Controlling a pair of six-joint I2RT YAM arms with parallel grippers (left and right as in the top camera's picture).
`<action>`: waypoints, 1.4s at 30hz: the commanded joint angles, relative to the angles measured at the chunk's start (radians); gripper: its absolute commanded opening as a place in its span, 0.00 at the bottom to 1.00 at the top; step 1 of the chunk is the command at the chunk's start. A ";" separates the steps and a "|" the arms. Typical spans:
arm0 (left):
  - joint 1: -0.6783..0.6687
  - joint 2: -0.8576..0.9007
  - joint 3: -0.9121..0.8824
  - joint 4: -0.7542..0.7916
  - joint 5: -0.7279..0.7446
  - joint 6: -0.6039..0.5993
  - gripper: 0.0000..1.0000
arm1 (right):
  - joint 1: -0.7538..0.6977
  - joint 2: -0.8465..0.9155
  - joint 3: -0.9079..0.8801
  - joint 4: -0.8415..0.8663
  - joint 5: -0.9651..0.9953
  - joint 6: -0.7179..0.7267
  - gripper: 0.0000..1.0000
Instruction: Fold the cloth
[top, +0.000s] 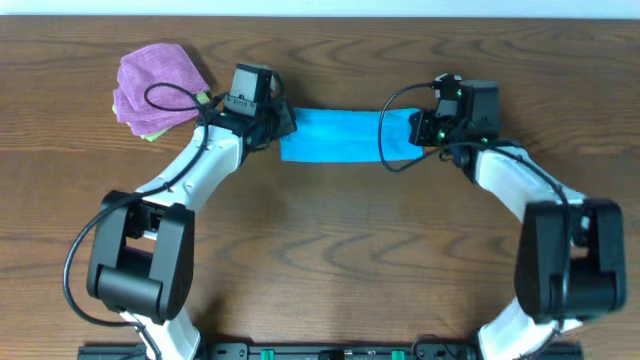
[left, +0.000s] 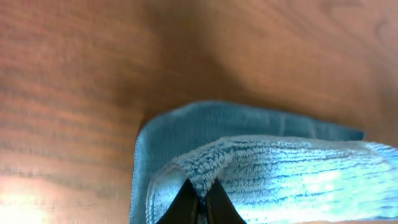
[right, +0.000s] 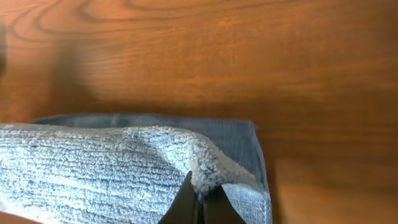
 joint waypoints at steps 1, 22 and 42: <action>0.019 0.038 0.004 0.027 -0.037 -0.020 0.06 | 0.005 0.043 0.059 0.002 0.030 0.018 0.01; 0.022 0.115 0.005 0.054 -0.097 -0.017 0.74 | 0.040 0.104 0.076 -0.021 0.110 0.015 0.32; 0.016 0.082 0.247 -0.251 -0.020 0.043 0.06 | 0.027 -0.189 0.076 -0.363 0.145 0.135 0.99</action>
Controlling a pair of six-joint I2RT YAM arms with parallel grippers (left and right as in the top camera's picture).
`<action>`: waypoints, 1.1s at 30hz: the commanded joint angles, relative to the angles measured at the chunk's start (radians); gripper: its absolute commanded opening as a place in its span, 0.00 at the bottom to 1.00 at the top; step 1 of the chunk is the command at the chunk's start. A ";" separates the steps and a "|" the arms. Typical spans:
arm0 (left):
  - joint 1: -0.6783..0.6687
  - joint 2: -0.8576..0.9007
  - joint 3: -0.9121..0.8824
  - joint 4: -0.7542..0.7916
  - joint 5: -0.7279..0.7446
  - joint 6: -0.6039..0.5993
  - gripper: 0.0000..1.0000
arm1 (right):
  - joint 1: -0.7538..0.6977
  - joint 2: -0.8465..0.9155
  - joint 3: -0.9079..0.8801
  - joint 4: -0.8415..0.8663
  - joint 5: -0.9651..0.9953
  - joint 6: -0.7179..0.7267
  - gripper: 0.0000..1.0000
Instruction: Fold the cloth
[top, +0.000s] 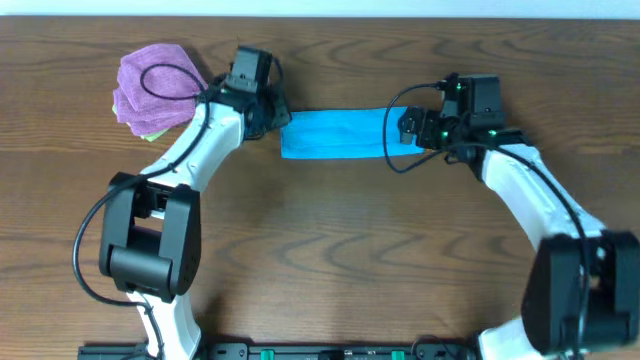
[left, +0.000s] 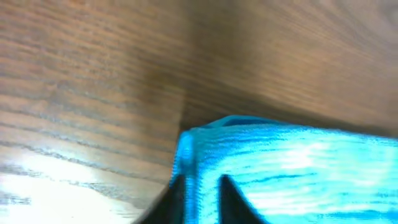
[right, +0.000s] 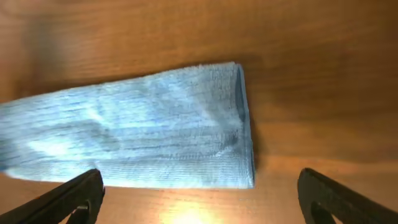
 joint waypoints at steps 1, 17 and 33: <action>-0.005 -0.019 0.048 -0.011 0.049 0.010 0.06 | -0.011 -0.058 0.014 -0.047 0.008 0.099 0.99; -0.109 0.120 0.049 0.063 -0.043 0.018 0.06 | -0.042 -0.027 -0.207 0.125 -0.196 0.307 0.99; -0.108 0.211 0.049 0.098 -0.058 0.018 0.06 | -0.017 0.108 -0.238 0.305 -0.218 0.447 0.99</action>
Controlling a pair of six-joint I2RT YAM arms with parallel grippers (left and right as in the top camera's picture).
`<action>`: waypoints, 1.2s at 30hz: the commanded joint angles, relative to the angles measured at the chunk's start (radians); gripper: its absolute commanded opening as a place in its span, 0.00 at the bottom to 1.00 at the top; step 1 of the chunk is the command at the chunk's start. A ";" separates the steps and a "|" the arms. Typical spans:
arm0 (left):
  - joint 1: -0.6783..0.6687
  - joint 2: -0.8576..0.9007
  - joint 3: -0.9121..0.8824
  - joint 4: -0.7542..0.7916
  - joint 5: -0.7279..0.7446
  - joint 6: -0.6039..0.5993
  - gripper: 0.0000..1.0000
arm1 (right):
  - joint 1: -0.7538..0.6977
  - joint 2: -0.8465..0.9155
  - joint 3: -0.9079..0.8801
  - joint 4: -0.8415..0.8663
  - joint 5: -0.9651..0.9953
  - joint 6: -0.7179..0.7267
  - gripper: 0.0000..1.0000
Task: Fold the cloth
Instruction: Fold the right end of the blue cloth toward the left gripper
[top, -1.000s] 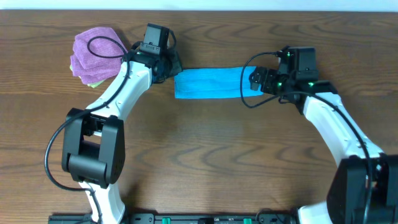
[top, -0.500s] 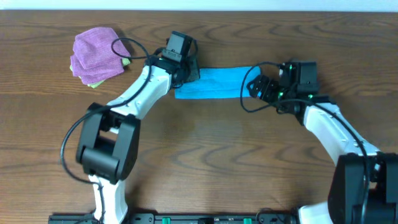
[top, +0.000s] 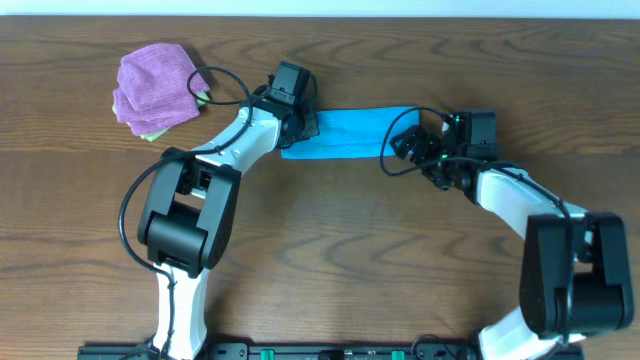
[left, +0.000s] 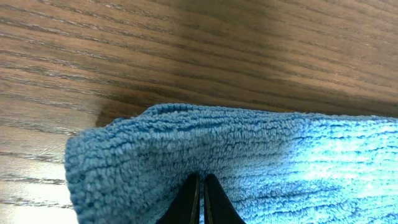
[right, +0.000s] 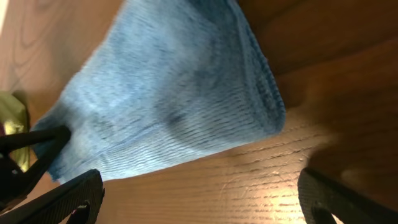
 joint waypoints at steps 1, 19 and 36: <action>0.003 0.027 0.016 -0.005 -0.019 0.017 0.06 | 0.022 0.037 -0.006 0.027 -0.010 0.045 0.99; 0.003 0.027 0.016 -0.063 -0.019 0.022 0.06 | 0.132 0.303 -0.006 0.411 0.181 0.142 0.69; 0.004 0.027 0.016 -0.128 -0.022 0.025 0.06 | 0.109 0.307 -0.005 0.516 0.283 -0.127 0.02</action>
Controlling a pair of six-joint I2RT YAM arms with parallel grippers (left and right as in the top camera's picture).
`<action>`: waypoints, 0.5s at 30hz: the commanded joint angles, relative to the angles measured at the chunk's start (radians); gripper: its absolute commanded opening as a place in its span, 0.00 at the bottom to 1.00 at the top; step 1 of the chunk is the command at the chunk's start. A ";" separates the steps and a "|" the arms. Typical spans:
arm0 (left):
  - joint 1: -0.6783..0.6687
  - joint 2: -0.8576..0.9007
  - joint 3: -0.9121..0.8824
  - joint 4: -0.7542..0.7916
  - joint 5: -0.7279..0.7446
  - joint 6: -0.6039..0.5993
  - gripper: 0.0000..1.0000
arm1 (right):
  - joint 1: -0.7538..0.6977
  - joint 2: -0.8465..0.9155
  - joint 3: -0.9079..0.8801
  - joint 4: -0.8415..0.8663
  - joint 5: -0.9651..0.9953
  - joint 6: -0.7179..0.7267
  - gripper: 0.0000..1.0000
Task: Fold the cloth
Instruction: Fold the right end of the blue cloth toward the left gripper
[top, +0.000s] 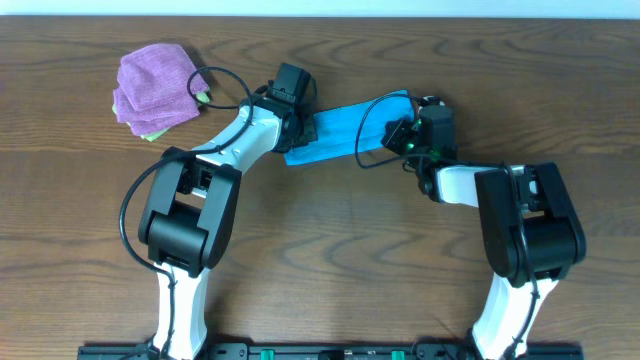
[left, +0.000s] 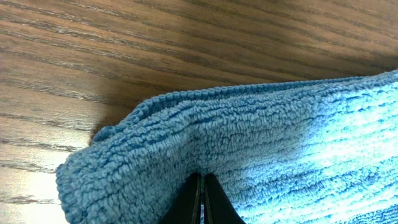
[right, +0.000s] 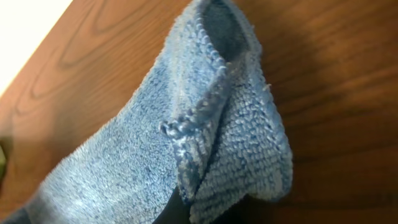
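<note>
The blue cloth (top: 345, 125) lies as a narrow folded strip at the back middle of the table, with its right end raised and tilted toward the far edge. My left gripper (top: 303, 128) is shut on the strip's left end; in the left wrist view the closed fingertips (left: 201, 186) pinch the terry pile (left: 249, 143). My right gripper (top: 398, 135) is shut on the right end. In the right wrist view that end (right: 236, 124) is bunched and doubled over just above the gripper (right: 186, 208), whose fingers barely show.
A pile of purple cloths (top: 155, 80) with a green one beneath sits at the back left. Black cables loop over both wrists. The wooden table (top: 320, 250) stretches toward the front edge.
My right gripper was open beside the strip's right end; now it is shut on that end, which stands lifted and bunched. The left gripper stays shut on the left end.
Both grippers first held the cloth's corners pinched over its far edge. Then both were open and the cloth lay as a narrow strip. After that the left was shut on the left end with the right open. Now both ends are gripped.
</note>
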 joint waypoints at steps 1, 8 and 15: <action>0.005 0.022 0.001 -0.031 -0.023 0.019 0.06 | -0.012 0.013 -0.035 -0.036 0.042 -0.170 0.02; 0.010 0.021 0.002 -0.037 -0.021 0.019 0.06 | -0.006 -0.156 -0.035 -0.117 0.036 -0.377 0.01; 0.024 0.021 0.002 -0.038 -0.019 0.019 0.06 | 0.040 -0.280 -0.032 -0.155 0.036 -0.489 0.01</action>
